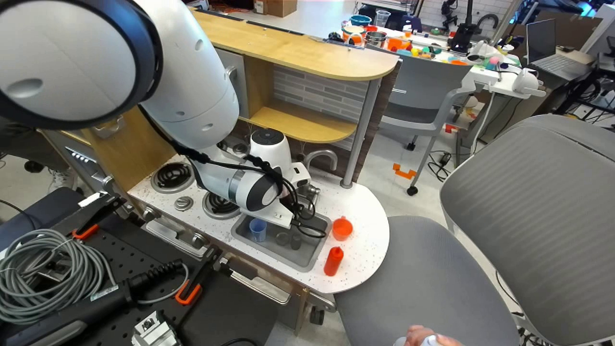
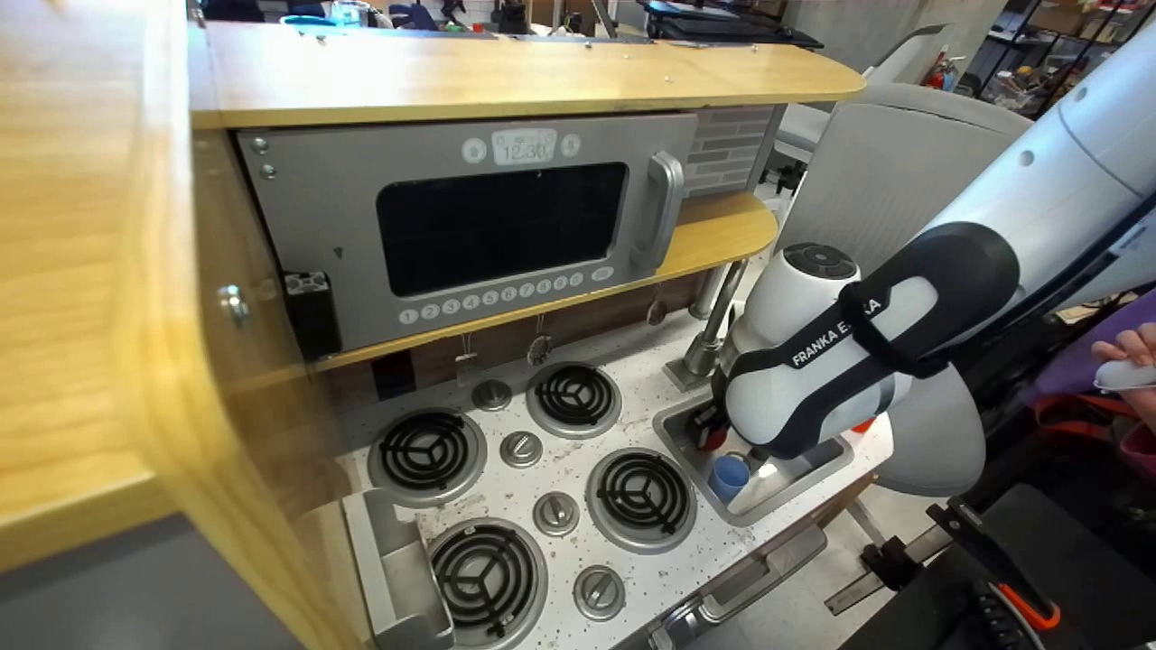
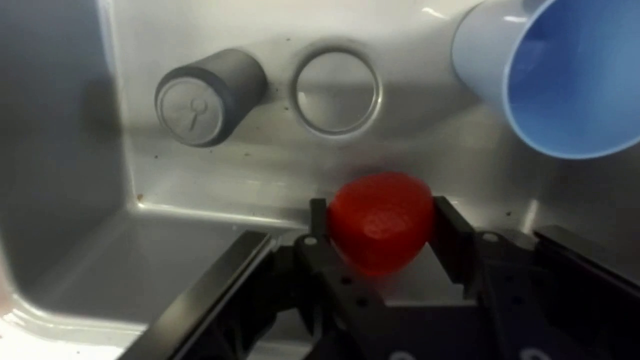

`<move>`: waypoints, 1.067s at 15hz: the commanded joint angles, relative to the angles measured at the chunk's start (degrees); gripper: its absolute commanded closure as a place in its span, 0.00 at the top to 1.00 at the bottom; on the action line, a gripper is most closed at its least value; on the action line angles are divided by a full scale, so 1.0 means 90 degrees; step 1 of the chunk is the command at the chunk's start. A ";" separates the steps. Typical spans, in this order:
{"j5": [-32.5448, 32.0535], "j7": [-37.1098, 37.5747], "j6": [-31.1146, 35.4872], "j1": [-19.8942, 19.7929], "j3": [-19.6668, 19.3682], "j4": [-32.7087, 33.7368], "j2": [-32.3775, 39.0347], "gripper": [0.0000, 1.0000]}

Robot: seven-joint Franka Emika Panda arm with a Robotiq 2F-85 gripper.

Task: Put the rightmost red object in the sink

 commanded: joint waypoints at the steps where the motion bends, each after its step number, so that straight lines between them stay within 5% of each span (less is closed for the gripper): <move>1: 0.0147 0.0116 -0.0204 0.0140 -0.0128 0.0536 0.0391 0.27; 16: 0.0137 0.0083 -0.0614 0.0090 -0.0023 0.0608 0.0469 0.27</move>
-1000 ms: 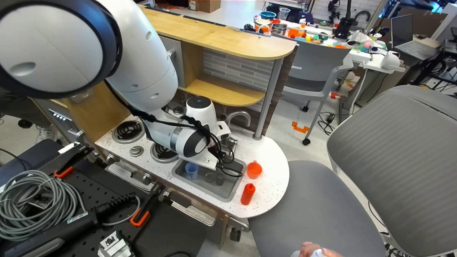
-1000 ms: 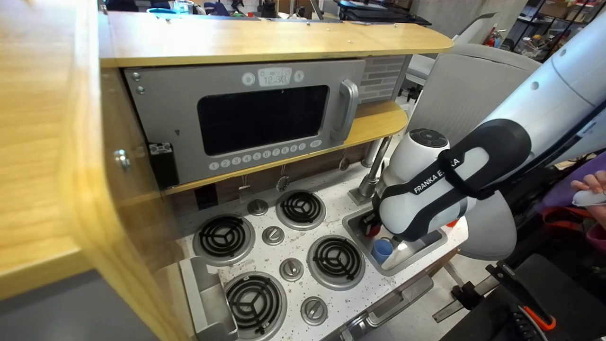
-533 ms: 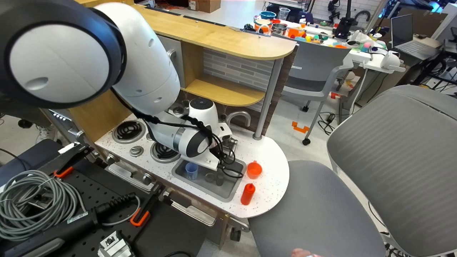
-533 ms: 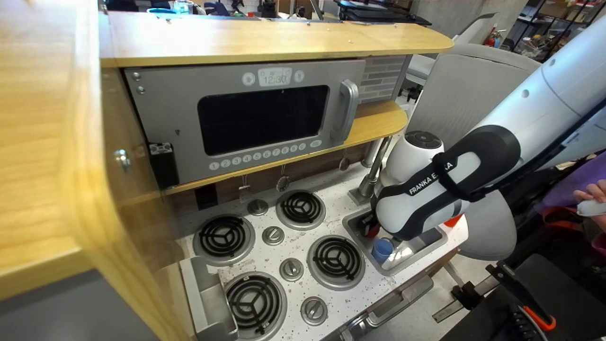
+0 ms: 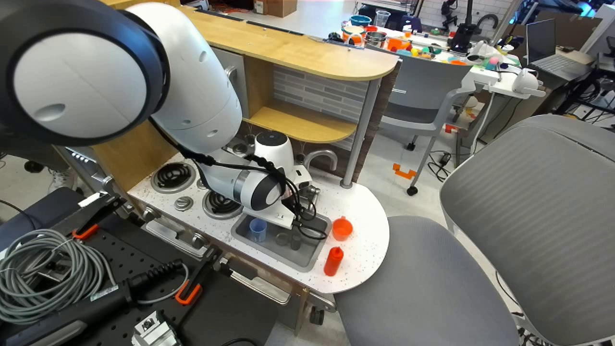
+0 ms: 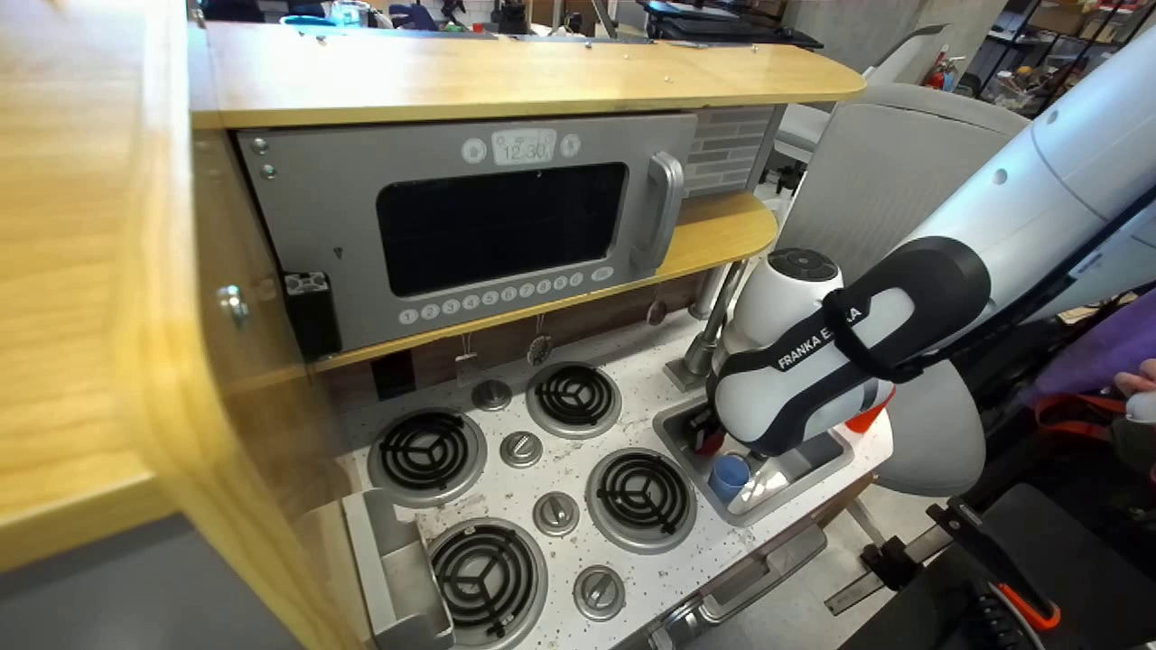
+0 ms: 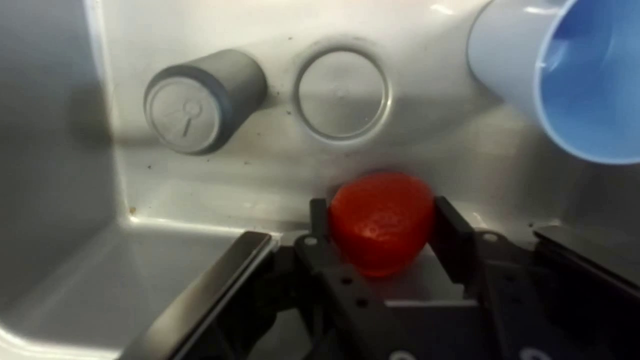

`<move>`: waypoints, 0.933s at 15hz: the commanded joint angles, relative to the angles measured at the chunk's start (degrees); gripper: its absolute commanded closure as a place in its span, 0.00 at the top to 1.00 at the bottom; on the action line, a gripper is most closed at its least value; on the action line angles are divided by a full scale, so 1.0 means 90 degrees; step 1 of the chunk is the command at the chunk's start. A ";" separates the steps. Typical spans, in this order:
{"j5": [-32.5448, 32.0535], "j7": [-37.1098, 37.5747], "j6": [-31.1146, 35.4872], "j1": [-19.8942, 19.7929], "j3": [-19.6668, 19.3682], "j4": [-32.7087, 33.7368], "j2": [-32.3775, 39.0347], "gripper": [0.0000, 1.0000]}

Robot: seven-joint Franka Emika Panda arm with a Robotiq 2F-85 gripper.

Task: Put the rightmost red object in the sink

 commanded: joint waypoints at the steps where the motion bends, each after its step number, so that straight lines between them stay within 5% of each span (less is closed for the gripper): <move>1: 0.0146 0.0005 -0.0208 0.0061 -0.0002 0.0086 0.0139 0.27; 4: 0.0163 -0.0024 -0.0308 0.0016 0.0057 0.0034 0.0085 0.27; 5: 0.0183 0.0019 -0.0347 0.0031 0.0045 0.0014 0.0053 0.77; 9: 0.0163 -0.0033 -0.0280 -0.0009 0.0084 -0.0378 -0.0331 0.99; 14: 0.0081 -0.0049 0.0244 0.0042 0.0047 -0.1277 -0.1296 1.00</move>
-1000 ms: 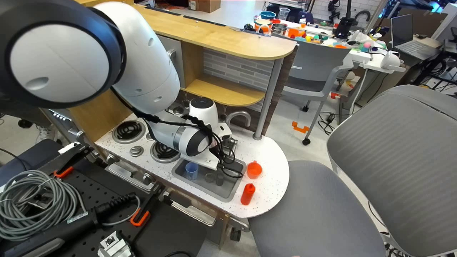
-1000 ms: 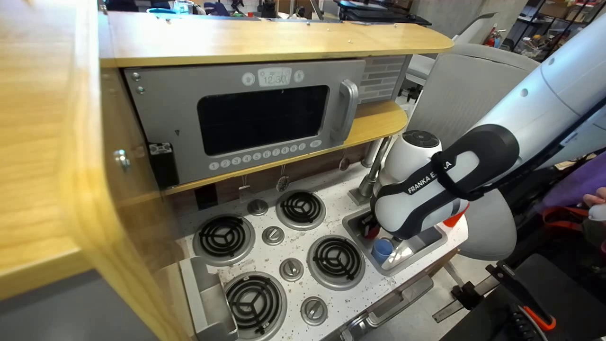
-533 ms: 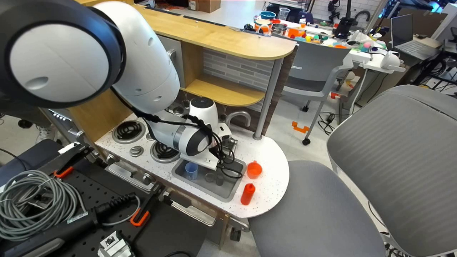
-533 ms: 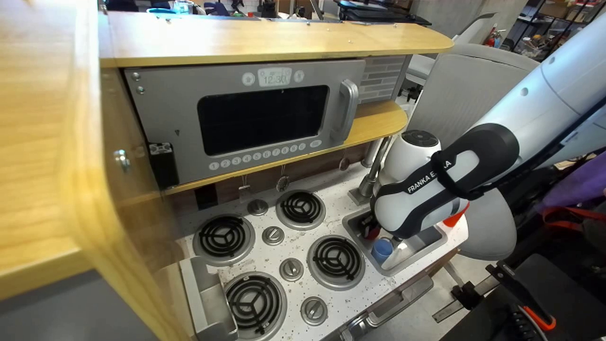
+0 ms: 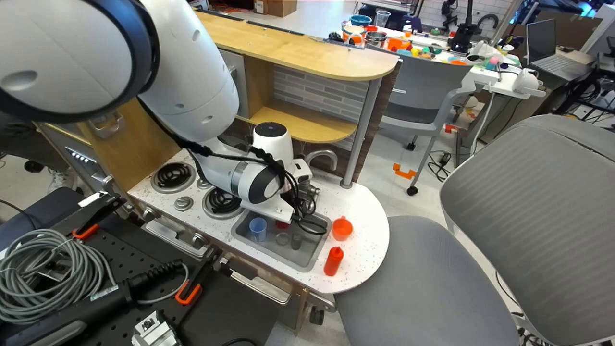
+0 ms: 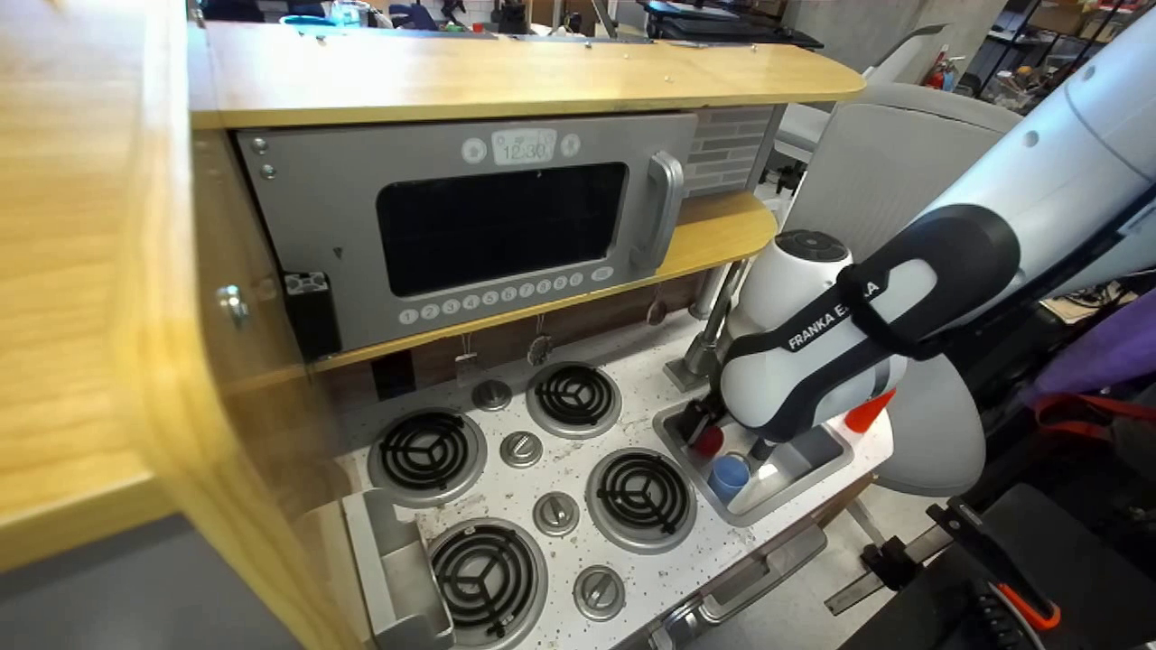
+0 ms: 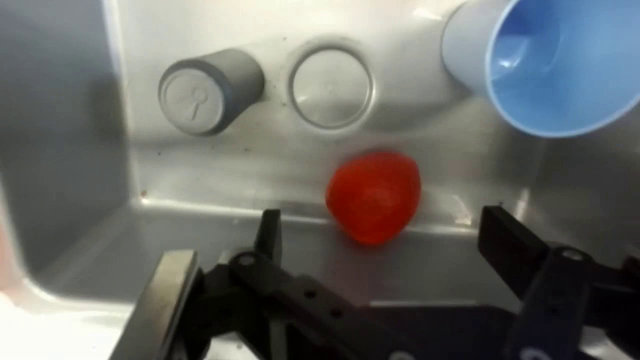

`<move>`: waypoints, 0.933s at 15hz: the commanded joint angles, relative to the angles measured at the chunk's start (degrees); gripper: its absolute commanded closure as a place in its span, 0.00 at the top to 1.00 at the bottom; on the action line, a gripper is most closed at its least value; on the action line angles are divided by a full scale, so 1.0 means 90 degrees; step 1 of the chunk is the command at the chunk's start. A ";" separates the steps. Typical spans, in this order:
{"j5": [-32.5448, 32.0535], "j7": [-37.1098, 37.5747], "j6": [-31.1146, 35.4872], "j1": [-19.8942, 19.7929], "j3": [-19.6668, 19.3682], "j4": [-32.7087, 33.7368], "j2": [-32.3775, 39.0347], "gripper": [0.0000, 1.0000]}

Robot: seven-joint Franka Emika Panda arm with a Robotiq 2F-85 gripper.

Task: Put the rightmost red object in the sink

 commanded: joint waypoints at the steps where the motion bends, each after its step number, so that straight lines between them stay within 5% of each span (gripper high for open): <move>1: 0.0094 0.0007 0.0359 0.0059 -0.0024 -0.1055 -0.1075 1.00; 5: 0.0620 0.0148 -0.0175 -0.0351 0.0249 -0.2087 -0.2374 1.00; 14: 0.1397 -0.0089 -0.0632 -0.1099 0.0131 -0.3983 -0.5113 1.00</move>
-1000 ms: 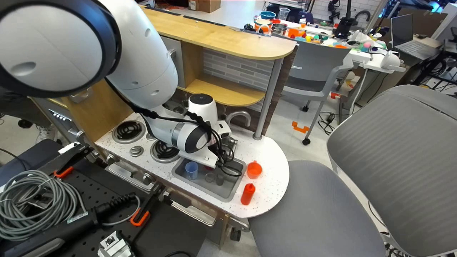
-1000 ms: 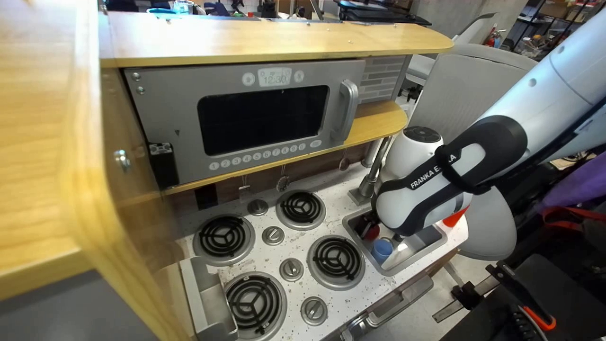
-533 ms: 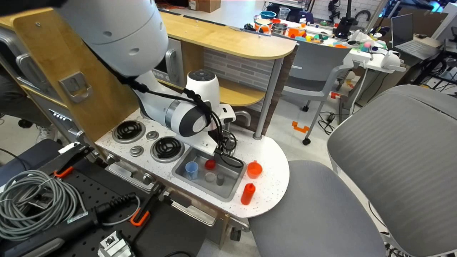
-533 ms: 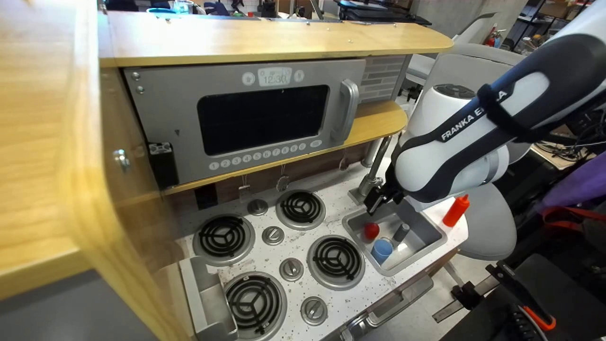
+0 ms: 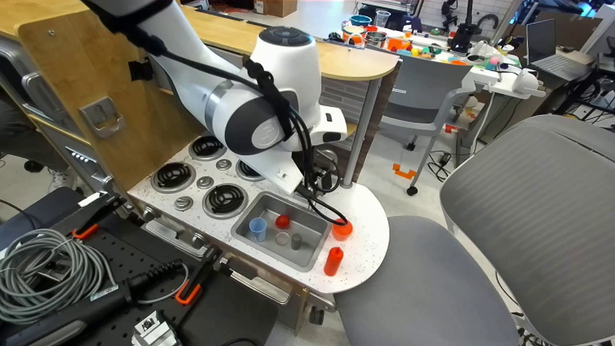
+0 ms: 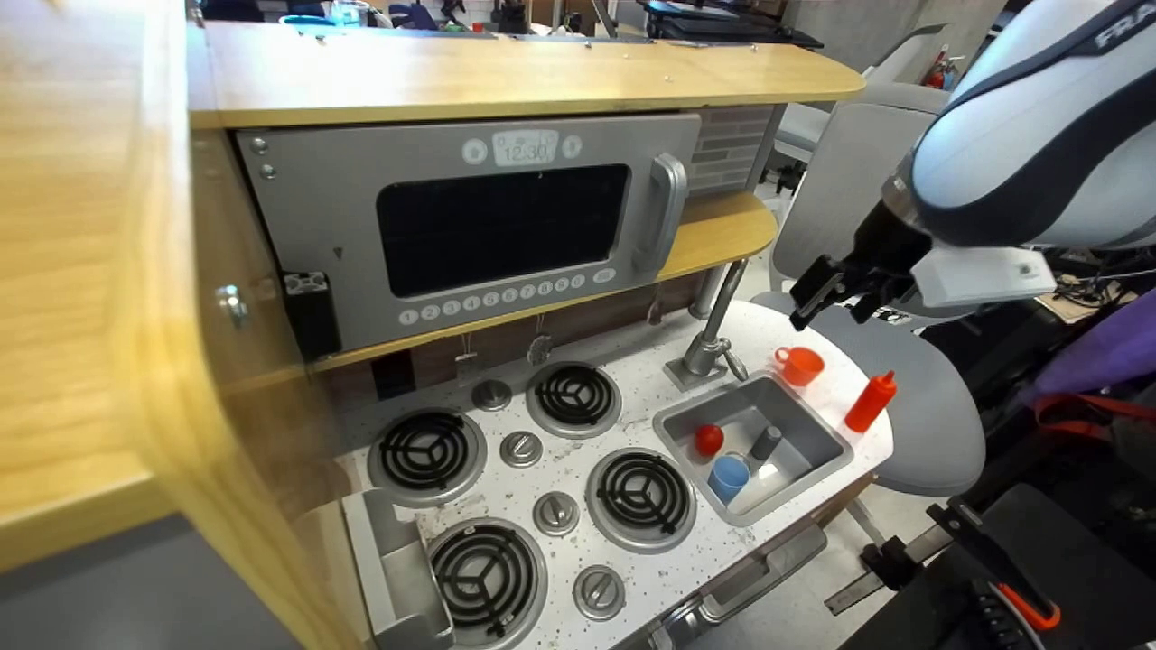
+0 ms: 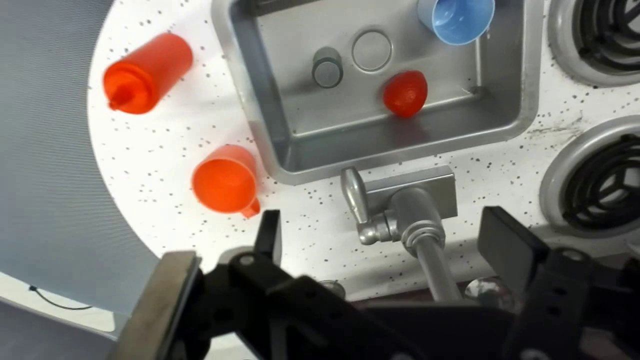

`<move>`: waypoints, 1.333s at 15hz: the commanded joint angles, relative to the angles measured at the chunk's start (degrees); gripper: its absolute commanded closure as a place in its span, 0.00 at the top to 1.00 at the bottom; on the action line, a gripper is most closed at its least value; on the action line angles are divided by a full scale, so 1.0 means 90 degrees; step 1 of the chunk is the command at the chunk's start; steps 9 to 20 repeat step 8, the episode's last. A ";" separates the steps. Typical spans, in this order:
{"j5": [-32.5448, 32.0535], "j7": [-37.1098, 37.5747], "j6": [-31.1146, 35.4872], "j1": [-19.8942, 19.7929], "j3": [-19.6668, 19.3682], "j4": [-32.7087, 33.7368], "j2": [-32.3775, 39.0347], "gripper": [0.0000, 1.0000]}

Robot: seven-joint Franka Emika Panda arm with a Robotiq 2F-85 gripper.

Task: Put the rightmost red object in the sink

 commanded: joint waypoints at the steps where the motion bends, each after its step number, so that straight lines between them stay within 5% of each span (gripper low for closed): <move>1: 0.0335 -0.0348 -0.0615 -0.0379 0.0006 -0.1145 -0.1495 1.00; 2: 0.0331 -0.0594 -0.0994 -0.0463 -0.0053 -0.1398 -0.1820 1.00; 3: 0.0250 -0.0284 -0.0563 -0.0146 -0.0182 -0.0684 -0.0993 1.00; 7: 0.0259 -0.0511 -0.0882 -0.0231 -0.0300 -0.1297 -0.1703 1.00; 20: 0.0259 -0.0511 -0.0882 -0.0226 -0.0295 -0.1324 -0.1707 1.00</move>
